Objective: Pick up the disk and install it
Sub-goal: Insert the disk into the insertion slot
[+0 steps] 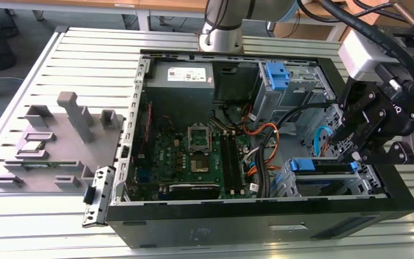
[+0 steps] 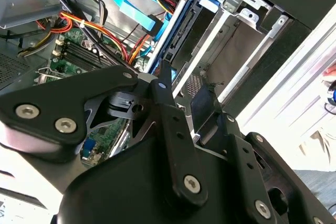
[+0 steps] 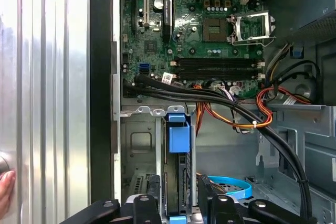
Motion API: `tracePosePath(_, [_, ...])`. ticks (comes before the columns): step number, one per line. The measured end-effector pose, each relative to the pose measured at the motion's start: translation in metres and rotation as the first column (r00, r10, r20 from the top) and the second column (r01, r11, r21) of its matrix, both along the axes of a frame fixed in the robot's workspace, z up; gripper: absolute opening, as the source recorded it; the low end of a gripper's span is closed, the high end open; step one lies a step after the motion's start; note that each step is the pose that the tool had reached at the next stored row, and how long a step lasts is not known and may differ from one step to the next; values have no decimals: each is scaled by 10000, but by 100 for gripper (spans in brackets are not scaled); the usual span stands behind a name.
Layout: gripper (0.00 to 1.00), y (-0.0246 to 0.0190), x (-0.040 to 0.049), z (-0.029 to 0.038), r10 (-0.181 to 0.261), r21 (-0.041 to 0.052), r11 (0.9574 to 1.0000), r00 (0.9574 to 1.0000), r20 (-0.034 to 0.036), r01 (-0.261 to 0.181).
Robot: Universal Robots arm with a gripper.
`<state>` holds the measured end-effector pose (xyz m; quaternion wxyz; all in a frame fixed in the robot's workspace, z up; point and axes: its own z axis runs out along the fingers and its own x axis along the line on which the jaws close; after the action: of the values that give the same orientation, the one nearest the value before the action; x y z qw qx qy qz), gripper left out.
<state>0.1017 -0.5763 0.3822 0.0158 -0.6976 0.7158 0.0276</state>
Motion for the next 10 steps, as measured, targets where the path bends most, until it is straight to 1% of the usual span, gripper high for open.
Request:
tracePosePath(1, [42, 1, -2, -6, 0, -3, 10000, 10000, 5, 0])
tracePosePath(3, [42, 11, -14, -37, -1, -5, 10000, 10000, 55, 1])
tracePosePath(10, [42, 12, -14, -43, 0, -3, 10000, 10000, 57, 0])
